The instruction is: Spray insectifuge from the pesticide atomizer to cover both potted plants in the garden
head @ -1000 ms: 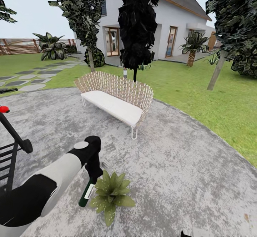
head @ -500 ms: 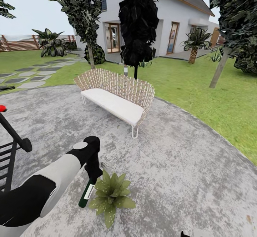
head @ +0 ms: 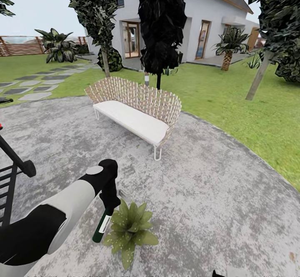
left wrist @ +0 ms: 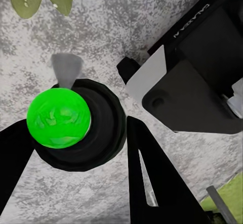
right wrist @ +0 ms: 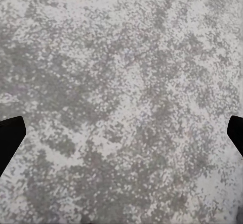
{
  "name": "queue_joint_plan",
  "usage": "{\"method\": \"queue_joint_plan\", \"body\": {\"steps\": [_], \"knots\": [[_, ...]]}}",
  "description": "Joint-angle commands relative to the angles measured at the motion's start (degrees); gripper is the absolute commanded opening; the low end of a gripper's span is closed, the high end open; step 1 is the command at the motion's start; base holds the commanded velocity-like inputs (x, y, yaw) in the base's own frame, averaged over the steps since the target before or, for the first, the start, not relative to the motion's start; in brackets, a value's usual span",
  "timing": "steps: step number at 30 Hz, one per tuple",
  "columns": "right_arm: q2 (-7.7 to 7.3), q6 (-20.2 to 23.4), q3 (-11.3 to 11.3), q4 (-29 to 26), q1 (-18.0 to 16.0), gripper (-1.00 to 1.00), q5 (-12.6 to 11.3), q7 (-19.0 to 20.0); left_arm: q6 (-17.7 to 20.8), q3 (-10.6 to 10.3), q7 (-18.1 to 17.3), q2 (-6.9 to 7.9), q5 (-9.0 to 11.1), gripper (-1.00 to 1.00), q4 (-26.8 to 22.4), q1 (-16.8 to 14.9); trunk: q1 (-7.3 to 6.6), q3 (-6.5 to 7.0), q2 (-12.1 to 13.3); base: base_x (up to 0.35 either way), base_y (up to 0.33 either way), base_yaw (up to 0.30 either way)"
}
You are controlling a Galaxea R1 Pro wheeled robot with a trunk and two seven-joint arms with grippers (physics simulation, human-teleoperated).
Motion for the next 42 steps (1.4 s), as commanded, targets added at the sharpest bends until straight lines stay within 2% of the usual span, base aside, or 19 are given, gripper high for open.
{"method": "queue_joint_plan", "body": {"steps": [1,20,26,35,42], "knots": [[-0.01,-0.15,-0.39,0.09,-0.05,1.0,0.61,-0.22,0.6,-0.1,-0.58,0.0,-0.51,-1.0,-0.06,-0.03,0.0,-0.14,-0.03,0.015,0.0,0.0],[0.19,-0.1,-0.3,0.13,-0.04,1.0,0.68,-0.29,0.61,-0.03,-0.58,-0.02,-0.51,-1.0,-0.07,-0.03,0.0,-1.89,-0.03,0.001,0.0,0.0],[0.02,-0.17,-0.36,0.09,-0.03,1.0,0.67,-0.32,0.63,-0.22,-0.58,-1.41,-0.75,-1.0,-2.91,-0.63,0.0,-2.41,-0.03,0.0,0.0,0.0],[-0.01,-0.19,-0.39,0.04,-0.04,1.0,0.69,-0.31,0.78,-0.51,-0.58,-1.94,-1.08,-1.0,-2.75,-0.38,0.0,-3.23,-0.03,0.005,0.0,0.0],[-0.04,-0.15,-0.39,0.02,-0.05,1.0,0.69,-0.31,0.77,-0.57,-0.58,-1.99,-1.14,-1.0,-2.27,0.01,0.0,-3.87,-0.03,0.173,0.0,0.0]]}}
